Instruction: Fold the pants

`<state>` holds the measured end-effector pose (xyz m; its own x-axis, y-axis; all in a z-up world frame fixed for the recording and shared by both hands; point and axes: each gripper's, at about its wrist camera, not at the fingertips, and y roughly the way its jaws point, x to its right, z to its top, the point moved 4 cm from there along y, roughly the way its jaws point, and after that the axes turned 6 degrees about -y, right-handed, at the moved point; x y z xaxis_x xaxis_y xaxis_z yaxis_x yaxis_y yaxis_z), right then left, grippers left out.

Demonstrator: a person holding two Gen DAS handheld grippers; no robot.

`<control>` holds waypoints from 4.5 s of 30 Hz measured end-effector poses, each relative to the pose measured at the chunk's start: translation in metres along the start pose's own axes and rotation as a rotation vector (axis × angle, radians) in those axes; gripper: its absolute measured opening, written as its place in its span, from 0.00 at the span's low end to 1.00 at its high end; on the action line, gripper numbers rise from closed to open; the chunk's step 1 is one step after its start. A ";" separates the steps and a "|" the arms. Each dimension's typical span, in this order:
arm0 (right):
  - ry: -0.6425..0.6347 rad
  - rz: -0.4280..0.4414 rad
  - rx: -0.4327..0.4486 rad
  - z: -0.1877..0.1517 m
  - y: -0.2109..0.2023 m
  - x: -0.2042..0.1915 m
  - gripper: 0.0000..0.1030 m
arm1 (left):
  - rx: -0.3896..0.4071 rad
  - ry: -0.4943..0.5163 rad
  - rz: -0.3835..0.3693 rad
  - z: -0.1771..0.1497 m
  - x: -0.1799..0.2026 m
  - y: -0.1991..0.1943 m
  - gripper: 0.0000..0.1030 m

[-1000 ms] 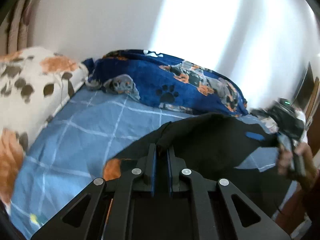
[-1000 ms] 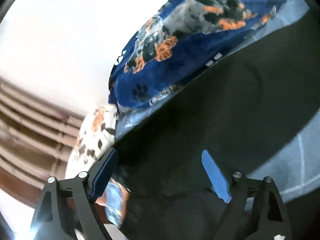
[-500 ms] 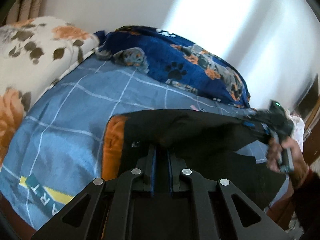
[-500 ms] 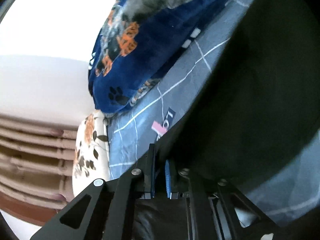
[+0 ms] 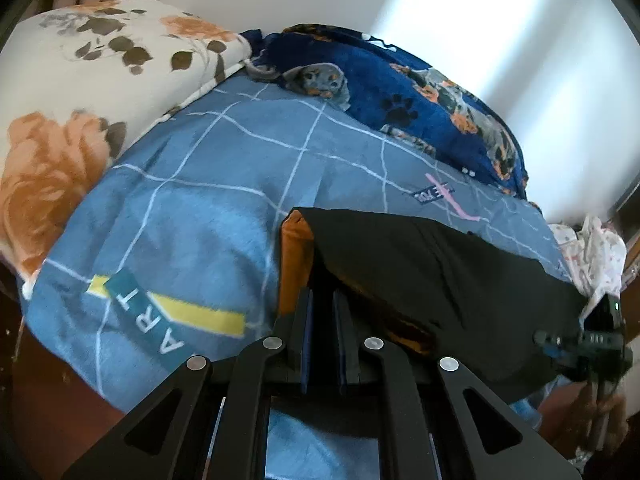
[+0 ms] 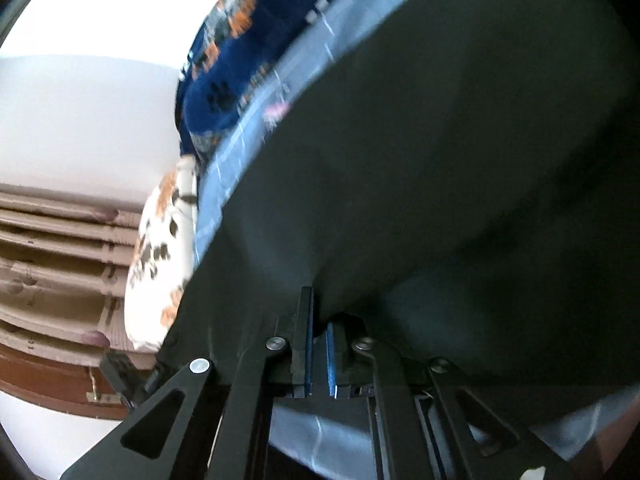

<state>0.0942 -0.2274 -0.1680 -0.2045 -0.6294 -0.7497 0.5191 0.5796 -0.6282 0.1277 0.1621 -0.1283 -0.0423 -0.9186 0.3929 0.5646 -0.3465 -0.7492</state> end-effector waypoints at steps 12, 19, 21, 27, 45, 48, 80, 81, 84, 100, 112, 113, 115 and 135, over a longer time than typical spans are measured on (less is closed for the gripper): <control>0.031 -0.025 -0.047 -0.045 0.008 0.023 0.05 | 0.053 -0.021 0.095 -0.002 -0.019 -0.021 0.10; 0.064 0.038 -0.044 -0.048 0.011 0.028 0.07 | -0.003 0.145 -0.056 -0.015 0.070 -0.012 0.11; 0.080 0.082 -0.034 -0.048 0.011 0.029 0.10 | -0.103 0.198 -0.076 -0.037 0.094 0.018 0.11; 0.104 0.139 0.047 -0.027 -0.015 0.052 0.18 | -0.188 0.225 -0.043 -0.077 0.099 0.061 0.11; 0.352 -0.013 0.589 0.111 -0.236 0.274 0.02 | -0.193 0.242 -0.001 -0.076 0.103 0.064 0.11; 0.322 -0.042 0.591 0.091 -0.253 0.261 0.02 | -0.201 0.254 -0.002 -0.074 0.102 0.064 0.11; 0.200 0.321 0.151 0.008 -0.088 0.134 0.48 | -0.307 -0.017 -0.023 -0.057 -0.024 -0.011 0.31; 0.193 0.327 0.135 0.007 -0.083 0.129 0.48 | -0.315 -0.025 -0.031 -0.061 -0.026 -0.008 0.31; 0.173 0.334 0.099 0.003 -0.071 0.115 0.49 | -0.346 -0.071 -0.093 -0.070 -0.029 0.004 0.31; 0.178 0.302 0.097 -0.011 -0.064 0.111 0.58 | -0.102 0.019 0.007 -0.039 0.000 -0.020 0.12; 0.180 0.317 0.106 -0.009 -0.068 0.112 0.59 | -0.155 0.010 0.082 -0.051 -0.016 0.006 0.12; 0.182 0.316 0.112 -0.007 -0.070 0.114 0.59 | -0.158 0.040 0.101 -0.052 -0.013 0.006 0.13; 0.195 0.317 0.130 -0.003 -0.077 0.120 0.59 | -0.156 0.084 0.139 -0.052 -0.007 0.006 0.16; 0.374 0.290 0.624 0.007 -0.259 0.266 0.57 | -0.046 0.322 0.188 -0.057 0.104 0.035 0.89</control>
<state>-0.0887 -0.5489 -0.2031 -0.1980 -0.2167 -0.9560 0.9424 0.2261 -0.2464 0.0957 0.0432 -0.1440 -0.2029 -0.9771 0.0639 0.5500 -0.1677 -0.8181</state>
